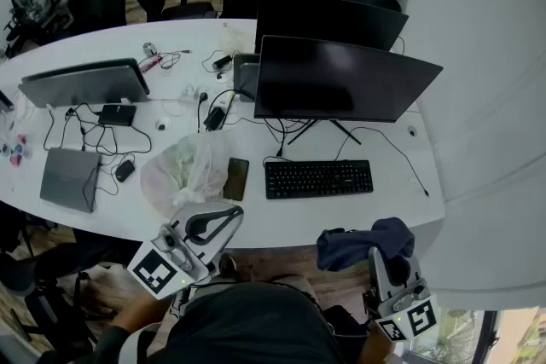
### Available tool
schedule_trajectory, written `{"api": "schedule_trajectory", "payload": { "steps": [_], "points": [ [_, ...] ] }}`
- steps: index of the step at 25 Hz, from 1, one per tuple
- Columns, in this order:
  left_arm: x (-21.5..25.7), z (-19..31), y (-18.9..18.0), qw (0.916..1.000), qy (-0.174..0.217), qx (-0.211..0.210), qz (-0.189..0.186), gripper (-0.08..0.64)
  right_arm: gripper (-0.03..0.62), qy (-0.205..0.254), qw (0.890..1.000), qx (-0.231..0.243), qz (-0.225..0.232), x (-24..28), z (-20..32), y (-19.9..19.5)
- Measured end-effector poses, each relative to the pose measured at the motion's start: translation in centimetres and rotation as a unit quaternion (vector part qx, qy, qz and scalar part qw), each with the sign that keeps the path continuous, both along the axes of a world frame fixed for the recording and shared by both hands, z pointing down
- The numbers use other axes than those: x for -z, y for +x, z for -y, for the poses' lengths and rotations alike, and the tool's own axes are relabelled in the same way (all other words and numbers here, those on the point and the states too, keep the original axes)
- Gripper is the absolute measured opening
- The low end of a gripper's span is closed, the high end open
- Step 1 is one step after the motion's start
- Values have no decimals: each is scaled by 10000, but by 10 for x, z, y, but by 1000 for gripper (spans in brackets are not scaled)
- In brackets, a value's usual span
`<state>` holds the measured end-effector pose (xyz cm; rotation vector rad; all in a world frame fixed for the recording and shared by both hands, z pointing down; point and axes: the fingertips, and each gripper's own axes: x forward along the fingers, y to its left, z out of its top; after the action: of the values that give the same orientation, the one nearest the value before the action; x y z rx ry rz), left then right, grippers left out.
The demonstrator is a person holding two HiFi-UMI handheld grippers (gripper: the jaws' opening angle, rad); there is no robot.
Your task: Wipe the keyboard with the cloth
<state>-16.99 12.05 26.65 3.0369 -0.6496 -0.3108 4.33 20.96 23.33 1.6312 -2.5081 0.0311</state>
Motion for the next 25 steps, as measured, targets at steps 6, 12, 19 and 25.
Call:
{"api": "schedule_trajectory", "payload": {
  "steps": [6,12,19,25],
  "points": [
    [-11,37,-40,9996,-111,265,65,8,26,-396,9987,309,49,-32,60,-37],
    [-23,62,-42,9943,-463,948,156,8,26,-798,9930,860,147,-71,124,-29],
    [-31,68,-16,9797,-682,1780,614,8,26,-1763,9577,2092,-894,-180,200,-25],
    [-46,60,-5,9603,-1126,2421,805,8,26,-2483,9242,2747,-936,-341,288,-75]
  ]
}}
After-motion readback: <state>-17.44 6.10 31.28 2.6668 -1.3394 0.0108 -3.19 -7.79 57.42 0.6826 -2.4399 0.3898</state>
